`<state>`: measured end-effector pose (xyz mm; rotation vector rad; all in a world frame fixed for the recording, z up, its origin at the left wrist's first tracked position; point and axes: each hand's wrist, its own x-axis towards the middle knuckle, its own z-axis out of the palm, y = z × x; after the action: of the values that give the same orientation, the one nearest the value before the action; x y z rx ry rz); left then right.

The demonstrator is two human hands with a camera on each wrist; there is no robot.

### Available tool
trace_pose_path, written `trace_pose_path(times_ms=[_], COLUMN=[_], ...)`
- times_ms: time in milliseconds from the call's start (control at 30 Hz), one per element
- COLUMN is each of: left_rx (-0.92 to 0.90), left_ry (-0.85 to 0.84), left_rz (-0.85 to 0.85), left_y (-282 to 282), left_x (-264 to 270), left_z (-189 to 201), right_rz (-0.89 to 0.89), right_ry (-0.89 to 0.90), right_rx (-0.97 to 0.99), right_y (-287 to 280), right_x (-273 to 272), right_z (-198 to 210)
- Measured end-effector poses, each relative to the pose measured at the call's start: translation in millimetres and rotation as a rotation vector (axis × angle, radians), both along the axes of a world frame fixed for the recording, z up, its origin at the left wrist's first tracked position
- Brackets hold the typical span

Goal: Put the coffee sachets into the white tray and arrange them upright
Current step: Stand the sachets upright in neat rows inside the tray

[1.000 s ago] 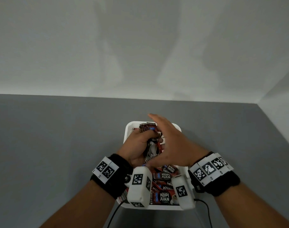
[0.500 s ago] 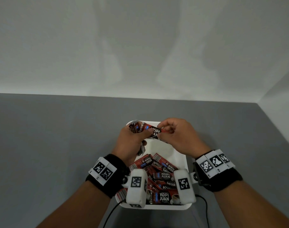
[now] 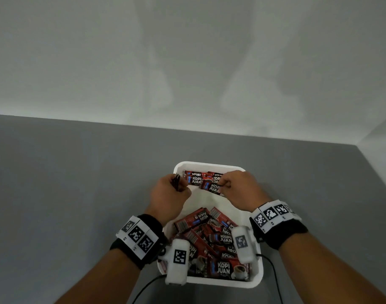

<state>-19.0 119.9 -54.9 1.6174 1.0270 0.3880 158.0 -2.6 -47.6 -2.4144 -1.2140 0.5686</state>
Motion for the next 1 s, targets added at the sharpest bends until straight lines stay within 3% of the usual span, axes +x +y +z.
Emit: trace_pose_path(times_ms=[200, 533, 733, 867, 1000], left_rx=[-0.001, 0.007, 0.018, 0.007, -0.002], left_ry=[0.117, 0.175, 0.203, 0.201, 0.198], left_rz=[-0.065, -0.097, -0.117, -0.142, -0.167], left_y=[14.2, 16.2, 17.5, 16.6, 15.5], left_x=[-5.3, -4.4, -3.9, -4.6, -4.3], left_z=[-4.0, -6.2, -7.5, -7.6, -7.2], right_rz=[-0.023, 0.086, 0.048, 0.171, 0.264], right_ry=[-0.146, -0.398, -0.366, -0.2, -0.288], right_rx=[-0.109, -0.284, -0.199, -0.183, -0.281], right_y=[20.5, 40.9, 33.9, 18.3, 6.7], right_x=[20.9, 16.0, 8.6, -5.7, -12.0], right_z=[-21.5, -31.9, -31.9, -40.3, -54.1])
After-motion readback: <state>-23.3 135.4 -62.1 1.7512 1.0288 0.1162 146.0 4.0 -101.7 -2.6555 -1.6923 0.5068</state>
